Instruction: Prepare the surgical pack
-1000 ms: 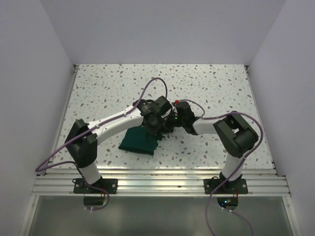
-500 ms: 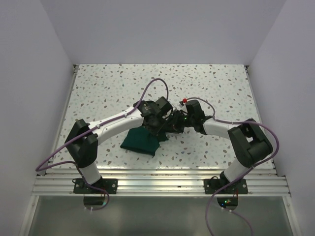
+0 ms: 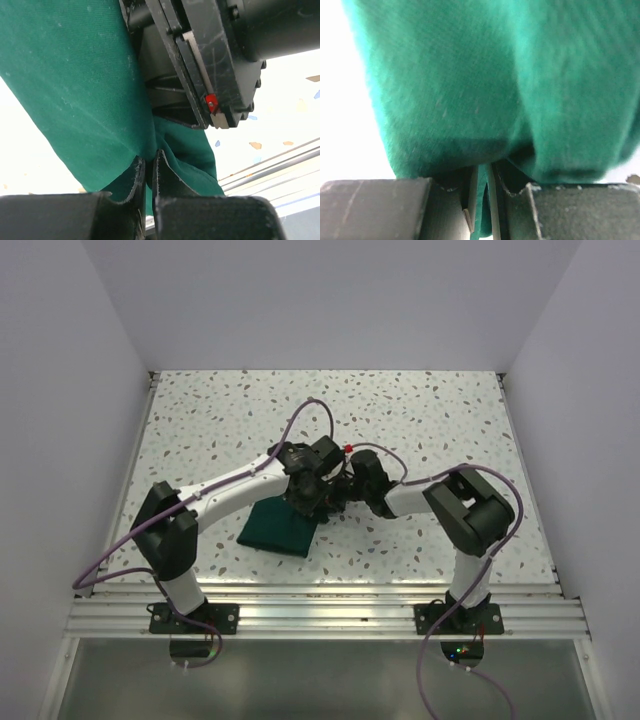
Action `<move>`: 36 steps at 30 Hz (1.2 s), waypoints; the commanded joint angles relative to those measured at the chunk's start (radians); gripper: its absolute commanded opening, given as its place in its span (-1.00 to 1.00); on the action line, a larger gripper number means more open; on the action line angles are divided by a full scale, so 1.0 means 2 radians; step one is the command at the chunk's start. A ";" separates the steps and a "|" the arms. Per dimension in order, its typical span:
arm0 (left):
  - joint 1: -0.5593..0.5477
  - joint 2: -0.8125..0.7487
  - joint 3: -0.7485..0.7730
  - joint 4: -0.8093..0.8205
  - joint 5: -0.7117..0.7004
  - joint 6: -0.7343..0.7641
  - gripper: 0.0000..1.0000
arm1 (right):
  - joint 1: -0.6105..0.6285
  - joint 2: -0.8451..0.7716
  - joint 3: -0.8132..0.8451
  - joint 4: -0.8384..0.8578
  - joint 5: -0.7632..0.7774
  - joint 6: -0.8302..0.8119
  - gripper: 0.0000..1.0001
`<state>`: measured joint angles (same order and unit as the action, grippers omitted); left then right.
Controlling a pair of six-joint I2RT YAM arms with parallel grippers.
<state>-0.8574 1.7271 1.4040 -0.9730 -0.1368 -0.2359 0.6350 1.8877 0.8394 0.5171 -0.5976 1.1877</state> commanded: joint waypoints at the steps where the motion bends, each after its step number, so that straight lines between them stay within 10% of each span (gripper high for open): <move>1: -0.017 -0.021 0.024 0.065 0.037 0.012 -1.00 | 0.009 -0.031 -0.012 0.014 0.033 -0.002 -0.65; 17: -0.016 -0.042 -0.010 0.078 0.036 0.001 -1.00 | -0.054 -0.119 -0.115 -0.005 -0.010 -0.054 -0.63; 30: -0.017 -0.038 0.002 0.084 0.056 -0.001 -1.00 | 0.016 0.034 -0.078 0.251 0.017 0.059 -0.69; 36: -0.017 -0.036 0.006 0.081 0.056 0.001 -1.00 | 0.032 0.025 -0.049 0.222 0.040 0.041 -0.70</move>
<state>-0.8799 1.6939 1.3777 -0.8993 -0.0814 -0.2348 0.6788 1.9564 0.6937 0.9066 -0.5694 1.2861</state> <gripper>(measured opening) 0.045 0.152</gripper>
